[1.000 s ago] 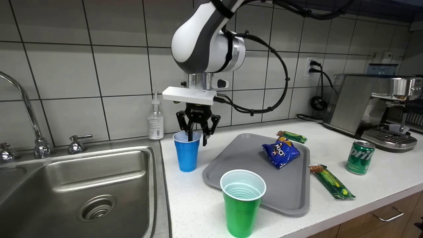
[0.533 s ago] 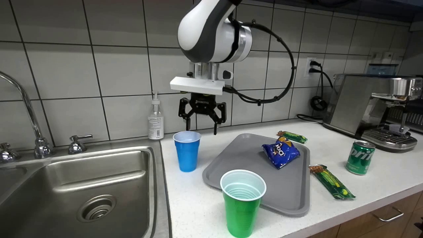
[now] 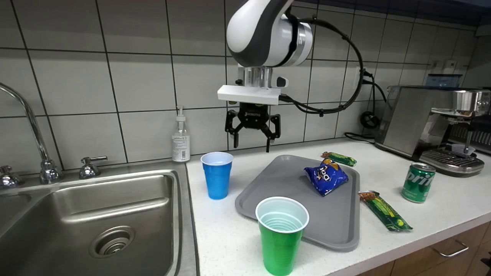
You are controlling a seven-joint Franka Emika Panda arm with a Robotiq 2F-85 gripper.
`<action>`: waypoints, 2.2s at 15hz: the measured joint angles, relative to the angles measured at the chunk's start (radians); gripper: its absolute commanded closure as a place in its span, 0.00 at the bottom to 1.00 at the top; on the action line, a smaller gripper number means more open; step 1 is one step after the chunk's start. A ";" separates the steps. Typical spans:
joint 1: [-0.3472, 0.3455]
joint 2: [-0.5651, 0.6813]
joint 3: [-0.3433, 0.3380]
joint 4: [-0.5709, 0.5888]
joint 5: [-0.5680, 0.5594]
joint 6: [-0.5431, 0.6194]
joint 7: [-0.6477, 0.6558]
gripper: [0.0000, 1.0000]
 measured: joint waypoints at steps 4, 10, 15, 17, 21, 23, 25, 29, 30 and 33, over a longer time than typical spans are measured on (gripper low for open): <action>-0.023 -0.016 -0.026 -0.036 0.008 -0.002 0.001 0.00; -0.063 -0.016 -0.071 -0.052 0.029 -0.031 0.011 0.00; -0.077 -0.016 -0.110 -0.055 0.030 -0.086 0.059 0.00; -0.081 -0.016 -0.123 -0.058 0.027 -0.095 0.081 0.00; -0.083 -0.015 -0.150 -0.071 0.017 -0.100 0.131 0.00; -0.084 -0.012 -0.163 -0.077 0.010 -0.100 0.160 0.00; -0.086 -0.005 -0.174 -0.081 0.000 -0.100 0.189 0.00; -0.093 0.011 -0.184 -0.083 -0.011 -0.106 0.206 0.00; -0.093 0.012 -0.185 -0.083 -0.011 -0.106 0.206 0.00; -0.093 0.013 -0.185 -0.083 -0.012 -0.107 0.206 0.00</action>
